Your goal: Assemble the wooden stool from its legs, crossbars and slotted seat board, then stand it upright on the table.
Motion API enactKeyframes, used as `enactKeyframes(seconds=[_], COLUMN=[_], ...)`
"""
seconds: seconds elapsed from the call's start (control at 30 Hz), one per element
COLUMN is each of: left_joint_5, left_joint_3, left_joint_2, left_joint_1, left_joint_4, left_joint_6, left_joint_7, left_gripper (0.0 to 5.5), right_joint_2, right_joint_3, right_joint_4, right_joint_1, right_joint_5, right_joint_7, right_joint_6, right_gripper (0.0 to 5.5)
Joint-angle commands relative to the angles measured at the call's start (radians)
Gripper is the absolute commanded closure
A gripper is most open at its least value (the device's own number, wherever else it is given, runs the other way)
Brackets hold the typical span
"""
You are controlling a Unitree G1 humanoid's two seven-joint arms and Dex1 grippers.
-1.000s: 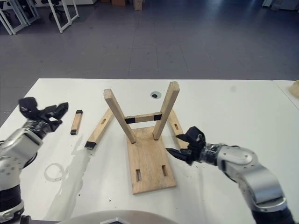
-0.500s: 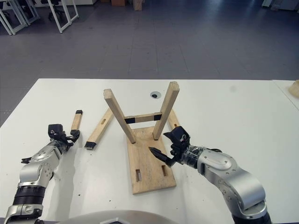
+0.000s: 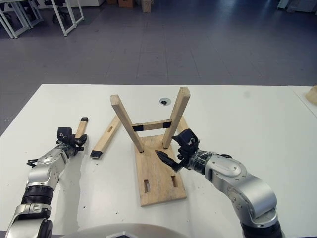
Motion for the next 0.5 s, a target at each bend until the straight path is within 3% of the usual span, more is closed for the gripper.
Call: enactKeyframes(seconds=[0.03, 0.1, 0.2, 0.33, 0.5], left_joint_5=[0.019, 0.023, 0.018, 0.047, 0.191], left_joint_3=[0.004, 0.016, 0.038, 0.077, -0.054], left_joint_2=[-0.035, -0.042, -0.075, -0.195, -0.238], left_joint_1=[0.089, 0.106, 0.144, 0.336, 0.525], left_joint_4=[0.076, 0.083, 0.027, -0.45, -0.916], left_joint_6=[0.078, 0.071, 0.02, -0.17, -0.274], left_joint_7=[0.008, 0.019, 0.037, 0.171, 0.195], left_gripper=[3.86, 4.16, 4.17, 4.17, 4.17], right_joint_2=[0.017, 0.023, 0.037, 0.098, 0.313], right_joint_3=[-0.006, -0.011, -0.018, -0.097, -0.247], right_joint_4=[-0.009, -0.01, -0.013, 0.003, 0.06], right_joint_1=[-0.031, -0.044, -0.051, -0.041, -0.123], right_joint_5=[0.019, 0.026, 0.048, 0.146, 0.452], right_joint_7=[-0.025, -0.034, -0.044, -0.065, -0.202], right_joint_6=[0.031, 0.04, 0.06, 0.133, 0.248], right_gripper=[1.19, 1.19, 1.19, 1.19, 1.19])
